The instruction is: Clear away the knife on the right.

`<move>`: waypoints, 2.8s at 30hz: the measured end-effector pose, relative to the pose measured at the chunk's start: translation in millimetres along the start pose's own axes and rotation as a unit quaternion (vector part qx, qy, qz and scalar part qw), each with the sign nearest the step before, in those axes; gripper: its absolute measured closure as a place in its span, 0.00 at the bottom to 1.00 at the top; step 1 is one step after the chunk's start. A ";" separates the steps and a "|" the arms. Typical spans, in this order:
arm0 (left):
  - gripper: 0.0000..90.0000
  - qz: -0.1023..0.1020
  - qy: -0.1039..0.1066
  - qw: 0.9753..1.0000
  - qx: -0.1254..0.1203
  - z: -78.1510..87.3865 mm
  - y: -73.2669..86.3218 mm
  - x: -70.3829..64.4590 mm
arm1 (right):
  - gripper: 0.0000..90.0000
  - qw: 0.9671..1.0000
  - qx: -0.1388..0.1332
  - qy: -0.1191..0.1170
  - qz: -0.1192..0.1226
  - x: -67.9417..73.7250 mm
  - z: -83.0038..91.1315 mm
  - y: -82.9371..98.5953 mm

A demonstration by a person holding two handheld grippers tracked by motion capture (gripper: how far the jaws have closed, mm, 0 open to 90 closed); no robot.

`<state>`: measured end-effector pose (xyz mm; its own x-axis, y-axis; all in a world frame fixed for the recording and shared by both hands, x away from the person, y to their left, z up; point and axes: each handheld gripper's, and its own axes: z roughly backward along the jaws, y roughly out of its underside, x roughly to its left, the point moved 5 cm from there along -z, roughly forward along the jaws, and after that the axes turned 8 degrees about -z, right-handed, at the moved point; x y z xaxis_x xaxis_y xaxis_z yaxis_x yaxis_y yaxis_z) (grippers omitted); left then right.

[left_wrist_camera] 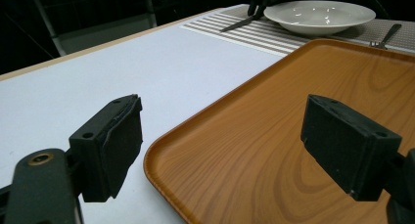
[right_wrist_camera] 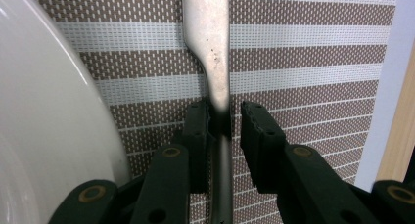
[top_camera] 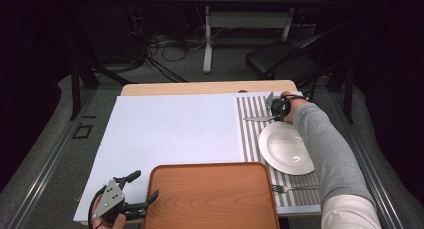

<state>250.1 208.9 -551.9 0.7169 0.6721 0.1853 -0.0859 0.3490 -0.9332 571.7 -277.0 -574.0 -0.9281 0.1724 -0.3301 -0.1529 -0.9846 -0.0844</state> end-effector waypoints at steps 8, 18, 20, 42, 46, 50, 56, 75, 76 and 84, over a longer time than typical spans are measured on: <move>0.18 -0.001 0.000 1.000 0.000 -0.1 0.0 -0.1 | 0.84 1.000 0.001 -0.010 0.006 -1.3 0.1 -0.1; 0.18 -0.003 0.001 1.000 0.000 0.0 -0.2 -0.1 | 0.86 1.000 0.003 -0.015 0.007 -1.3 -0.5 -0.3; 0.18 -0.002 0.001 1.000 0.000 0.1 -0.2 -0.1 | 0.86 1.000 0.003 -0.017 0.002 -0.8 -0.7 -0.3; 0.18 -0.001 0.000 1.000 0.000 0.1 -0.2 0.2 | 0.89 1.000 -0.002 0.000 0.022 1.7 -0.2 -0.5; 0.18 -0.001 0.001 1.000 0.000 -0.2 -0.2 0.1 | 0.89 1.000 -0.013 0.009 0.015 4.4 -1.4 -0.4; 0.18 0.000 0.001 1.000 0.000 -0.1 -0.1 0.3 | 0.89 1.000 0.000 0.010 0.023 4.2 1.1 0.6; 0.18 0.004 0.000 1.000 0.000 -0.6 0.2 0.5 | 0.89 1.000 -0.003 0.019 0.024 6.3 1.0 0.1; 0.18 0.005 0.000 1.000 0.000 -1.4 0.9 1.7 | 0.89 0.999 -0.025 0.043 0.013 8.5 6.0 -0.8; 0.18 0.007 0.000 1.000 -0.001 -1.4 0.8 1.6 | 0.89 0.999 -0.004 0.041 0.017 7.5 10.1 -0.3; 0.18 0.004 -0.001 1.000 -0.001 -1.1 0.4 1.9 | 0.89 0.998 -0.020 0.063 0.016 8.2 16.7 -2.8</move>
<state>252.2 209.6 -552.2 0.7145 0.6764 0.1785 -0.0908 0.3427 -0.9350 558.8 -273.3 -560.7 -0.8817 0.1456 -0.4488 -0.1077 -0.9882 -0.1089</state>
